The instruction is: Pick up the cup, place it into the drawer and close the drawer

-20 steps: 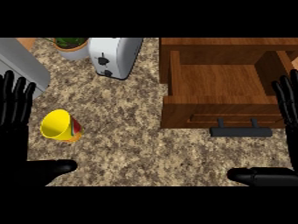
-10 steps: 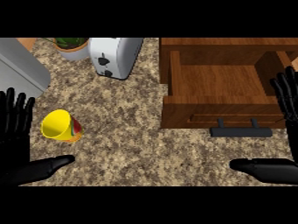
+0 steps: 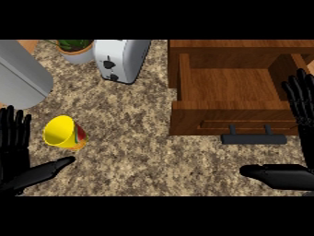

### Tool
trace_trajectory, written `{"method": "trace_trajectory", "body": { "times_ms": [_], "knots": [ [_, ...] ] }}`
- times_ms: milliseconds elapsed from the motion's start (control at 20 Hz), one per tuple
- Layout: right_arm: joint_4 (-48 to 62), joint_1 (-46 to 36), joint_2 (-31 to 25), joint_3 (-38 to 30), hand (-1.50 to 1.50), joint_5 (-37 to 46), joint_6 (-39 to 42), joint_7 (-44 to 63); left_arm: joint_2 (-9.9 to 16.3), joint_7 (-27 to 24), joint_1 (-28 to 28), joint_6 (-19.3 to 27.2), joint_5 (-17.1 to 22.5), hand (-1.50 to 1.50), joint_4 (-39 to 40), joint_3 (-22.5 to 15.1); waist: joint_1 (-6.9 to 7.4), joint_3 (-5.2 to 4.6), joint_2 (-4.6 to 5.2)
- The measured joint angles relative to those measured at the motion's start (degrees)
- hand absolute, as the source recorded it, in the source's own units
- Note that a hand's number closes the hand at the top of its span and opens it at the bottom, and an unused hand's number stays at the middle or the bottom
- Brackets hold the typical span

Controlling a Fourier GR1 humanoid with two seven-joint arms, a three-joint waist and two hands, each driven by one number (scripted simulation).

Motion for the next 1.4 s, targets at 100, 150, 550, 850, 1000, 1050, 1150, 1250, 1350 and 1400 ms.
{"method": "trace_trajectory", "body": {
  "times_ms": [100, 150, 550, 850, 1000, 1050, 1150, 1250, 1350, 1400],
  "knots": [
    [-1.1, 0.6, 0.0, -0.1, -1.50, -0.1, 0.2, 0.8, 0.5, -1.6, -0.8, 0.4, -0.4, -1.50, 3.8, 1.3, -0.09, -0.01, 0.01],
    [-1.6, 1.4, -0.3, -0.5, -1.50, -0.5, 0.7, 0.5, 0.6, -2.2, -1.1, 0.8, -0.8, -1.50, 5.2, 1.6, -0.12, -0.01, 0.00],
    [0.2, -0.2, 0.6, -0.9, -1.50, -0.2, 0.7, 0.0, 3.0, -11.1, -3.6, -0.9, -0.6, -1.50, 21.8, 5.7, -0.11, -0.01, 0.01],
    [2.4, -3.0, -0.1, -2.4, -1.50, -1.1, 1.4, 0.3, 5.4, -22.0, -7.4, -4.8, 1.2, -1.50, 38.2, 9.3, -0.18, -0.03, 0.05],
    [1.4, -2.0, -0.3, -2.8, -1.50, -1.7, 2.3, 0.2, 6.6, -26.6, -9.4, -5.6, 1.8, -1.50, 44.8, 10.5, -0.21, -0.04, 0.03],
    [0.9, -1.1, 0.2, -2.1, -1.50, -1.2, 2.4, 0.0, 7.2, -28.1, -10.7, -6.0, 1.9, -1.50, 47.6, 10.9, -0.25, -0.03, 0.03],
    [0.2, -0.1, 0.6, -1.9, -1.50, -1.0, 2.5, -0.3, 8.9, -31.5, -13.5, -7.4, 2.3, -1.50, 53.7, 11.9, -0.32, -0.04, 0.05],
    [1.3, 0.4, 1.0, -1.3, -1.50, -0.3, 2.8, -1.7, 10.1, -35.4, -16.1, -8.4, 2.4, -1.50, 60.3, 12.8, -0.40, -0.05, 0.08],
    [1.8, -0.1, 0.8, -1.8, -1.50, -0.4, 3.0, -2.0, 11.4, -38.9, -18.8, -8.8, 2.2, -1.50, 66.3, 13.4, -0.48, -0.06, 0.11],
    [2.2, -0.7, 0.5, -2.3, -1.50, -1.0, 3.2, -1.9, 11.8, -40.6, -20.1, -9.0, 2.2, -1.50, 69.2, 13.7, -0.50, -0.06, 0.12]
  ]
}}
